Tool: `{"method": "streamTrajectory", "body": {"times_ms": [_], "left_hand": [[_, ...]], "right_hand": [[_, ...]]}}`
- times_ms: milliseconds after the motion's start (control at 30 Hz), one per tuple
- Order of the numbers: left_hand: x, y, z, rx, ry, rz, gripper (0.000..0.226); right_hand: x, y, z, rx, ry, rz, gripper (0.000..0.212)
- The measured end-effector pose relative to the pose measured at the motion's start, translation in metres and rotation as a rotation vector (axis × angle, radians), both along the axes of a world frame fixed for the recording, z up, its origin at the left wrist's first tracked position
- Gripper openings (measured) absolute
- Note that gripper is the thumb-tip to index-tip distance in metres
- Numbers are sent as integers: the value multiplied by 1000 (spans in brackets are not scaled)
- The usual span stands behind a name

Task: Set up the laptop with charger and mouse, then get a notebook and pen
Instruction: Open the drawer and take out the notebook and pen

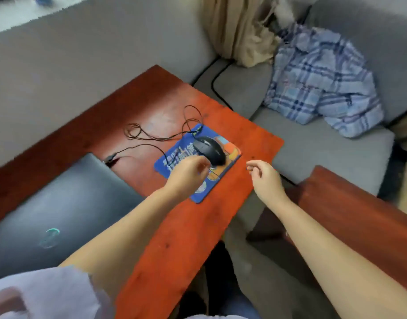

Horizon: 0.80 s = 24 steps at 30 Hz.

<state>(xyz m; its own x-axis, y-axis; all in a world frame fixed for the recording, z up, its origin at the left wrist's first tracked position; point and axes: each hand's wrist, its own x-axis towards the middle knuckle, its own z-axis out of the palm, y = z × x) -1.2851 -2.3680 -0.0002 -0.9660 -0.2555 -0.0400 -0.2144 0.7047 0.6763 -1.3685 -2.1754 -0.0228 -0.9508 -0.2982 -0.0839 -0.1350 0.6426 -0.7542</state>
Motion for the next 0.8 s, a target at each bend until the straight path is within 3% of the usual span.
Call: {"method": "streamTrajectory", "body": {"times_ms": [200, 367, 467, 567, 667, 800], "left_hand": [[12, 144, -28, 66, -123, -442, 17], [17, 250, -86, 135, -400, -565, 21], [24, 298, -142, 92, -590, -494, 25], [23, 330, -198, 102, -681, -230, 30], [18, 350, -241, 210, -576, -35, 52], [18, 362, -276, 288, -431, -40, 71]], "right_hand": [[105, 160, -41, 45, -148, -380, 29], [166, 267, -97, 98, -355, -610, 28], [185, 322, -139, 130, -468, -695, 29], [181, 377, -181, 156, -533, -837, 35], [160, 422, -216, 132, -514, -1052, 46], [140, 458, -248, 177, -539, -1186, 49]]}}
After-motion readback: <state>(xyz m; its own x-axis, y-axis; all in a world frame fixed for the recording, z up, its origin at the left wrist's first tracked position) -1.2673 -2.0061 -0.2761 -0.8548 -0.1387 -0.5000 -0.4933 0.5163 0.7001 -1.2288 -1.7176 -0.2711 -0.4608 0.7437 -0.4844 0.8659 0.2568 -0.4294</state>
